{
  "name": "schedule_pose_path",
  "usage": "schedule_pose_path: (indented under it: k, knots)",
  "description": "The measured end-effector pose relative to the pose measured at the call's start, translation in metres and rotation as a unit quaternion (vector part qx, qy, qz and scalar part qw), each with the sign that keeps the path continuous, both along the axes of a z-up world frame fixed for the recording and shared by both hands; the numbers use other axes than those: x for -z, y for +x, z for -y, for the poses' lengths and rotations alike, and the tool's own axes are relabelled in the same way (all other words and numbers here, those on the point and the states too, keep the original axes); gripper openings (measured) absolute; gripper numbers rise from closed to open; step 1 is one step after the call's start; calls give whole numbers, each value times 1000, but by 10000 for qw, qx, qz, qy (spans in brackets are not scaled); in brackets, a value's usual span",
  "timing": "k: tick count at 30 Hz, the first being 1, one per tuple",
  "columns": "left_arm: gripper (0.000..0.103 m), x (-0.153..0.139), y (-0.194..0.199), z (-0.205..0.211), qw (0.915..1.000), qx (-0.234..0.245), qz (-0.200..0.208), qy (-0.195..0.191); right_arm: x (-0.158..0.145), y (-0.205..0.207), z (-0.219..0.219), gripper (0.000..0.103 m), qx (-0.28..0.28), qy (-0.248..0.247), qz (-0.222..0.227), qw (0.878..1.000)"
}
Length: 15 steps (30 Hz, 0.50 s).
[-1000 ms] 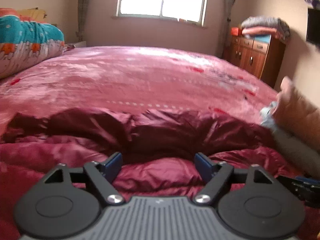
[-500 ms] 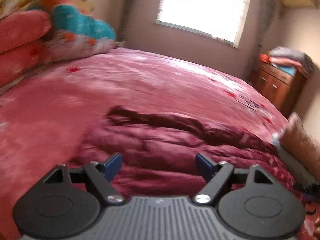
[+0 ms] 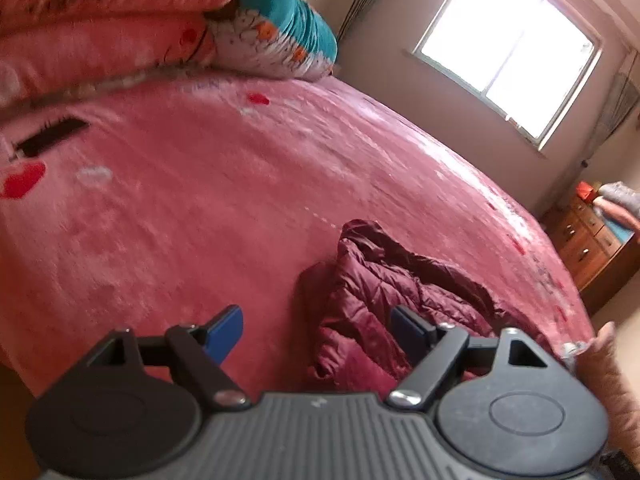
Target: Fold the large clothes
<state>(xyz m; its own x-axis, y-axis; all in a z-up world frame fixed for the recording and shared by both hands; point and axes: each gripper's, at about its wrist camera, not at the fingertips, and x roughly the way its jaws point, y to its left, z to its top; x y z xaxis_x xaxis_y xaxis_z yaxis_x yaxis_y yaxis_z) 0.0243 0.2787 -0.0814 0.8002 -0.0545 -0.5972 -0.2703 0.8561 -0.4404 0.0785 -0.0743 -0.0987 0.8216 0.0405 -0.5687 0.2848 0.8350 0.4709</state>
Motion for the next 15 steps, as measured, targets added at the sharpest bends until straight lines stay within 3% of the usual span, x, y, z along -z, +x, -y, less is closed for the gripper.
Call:
schedule_pose_path:
  k: [8,15]
  knots:
    - [81,11,36,-9,9974,490,-86,-525,18,9,27,103,-139,840,28,9964]
    - [81,36,85,-1,9900,978,-535,-863,34,22,38,103,-318,1524,45,9878]
